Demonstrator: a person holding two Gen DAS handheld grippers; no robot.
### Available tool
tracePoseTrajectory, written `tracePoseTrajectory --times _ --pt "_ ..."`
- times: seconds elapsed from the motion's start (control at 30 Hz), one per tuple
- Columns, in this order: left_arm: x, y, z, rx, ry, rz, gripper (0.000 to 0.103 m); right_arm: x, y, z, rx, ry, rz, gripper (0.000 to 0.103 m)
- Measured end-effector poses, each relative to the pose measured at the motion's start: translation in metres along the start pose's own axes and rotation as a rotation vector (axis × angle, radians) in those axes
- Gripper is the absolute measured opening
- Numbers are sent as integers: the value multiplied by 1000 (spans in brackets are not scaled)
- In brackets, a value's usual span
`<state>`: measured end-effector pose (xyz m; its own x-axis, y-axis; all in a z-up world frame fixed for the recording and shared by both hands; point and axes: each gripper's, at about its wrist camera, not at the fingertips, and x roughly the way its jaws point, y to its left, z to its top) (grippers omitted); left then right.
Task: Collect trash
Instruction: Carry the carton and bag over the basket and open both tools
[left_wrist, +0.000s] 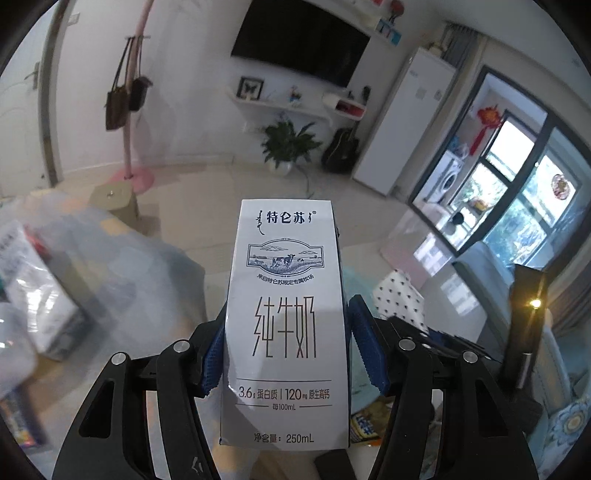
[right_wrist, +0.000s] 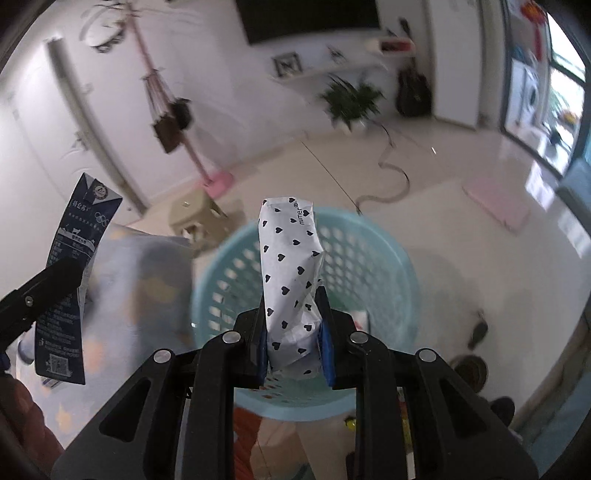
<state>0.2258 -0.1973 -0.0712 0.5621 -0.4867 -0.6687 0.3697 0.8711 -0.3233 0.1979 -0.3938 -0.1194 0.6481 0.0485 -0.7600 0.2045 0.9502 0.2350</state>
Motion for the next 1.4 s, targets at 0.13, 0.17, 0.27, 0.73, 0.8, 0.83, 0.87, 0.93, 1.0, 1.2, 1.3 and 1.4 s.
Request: tracePoseTrajectory --times 0.13,0.17,0.27,0.73,0.8,0.83,0.87,0.93,1.0,1.2,1.3,1.4 --pt "40 1 -2 -38 73 0 59 32 -21 -5 48 80 -10 21" --pt "44 2 -3 -40 80 2 59 39 -22 -6 53 94 -12 22" --pt "64 4 -7 -57 122 0 60 51 -22 -7 57 118 -20 22" --pt "27 -8 -6 53 20 29 78 38 -24 -3 87 69 3 65" --pt "17 -11 -7 77 0 34 78 32 -20 -3 82 58 10 65" --pt "13 -11 -8 85 -9 38 78 29 -18 -3 81 54 12 65" --pt "7 -11 -8 88 -19 40 78 25 -14 -3 78 48 18 65" --pt "-4 -8 -9 87 -38 39 78 19 -7 -3 66 36 26 65" --pt "-16 -4 -8 78 -54 38 78 12 3 -4 48 23 40 65" --pt "-69 21 -8 61 -145 61 78 -8 37 -7 0 -10 82 65" --pt "-98 36 -10 68 -189 94 78 -16 60 -10 -31 -18 107 65" --pt "-126 56 -14 62 -223 124 78 -25 84 -14 -70 -25 137 65"
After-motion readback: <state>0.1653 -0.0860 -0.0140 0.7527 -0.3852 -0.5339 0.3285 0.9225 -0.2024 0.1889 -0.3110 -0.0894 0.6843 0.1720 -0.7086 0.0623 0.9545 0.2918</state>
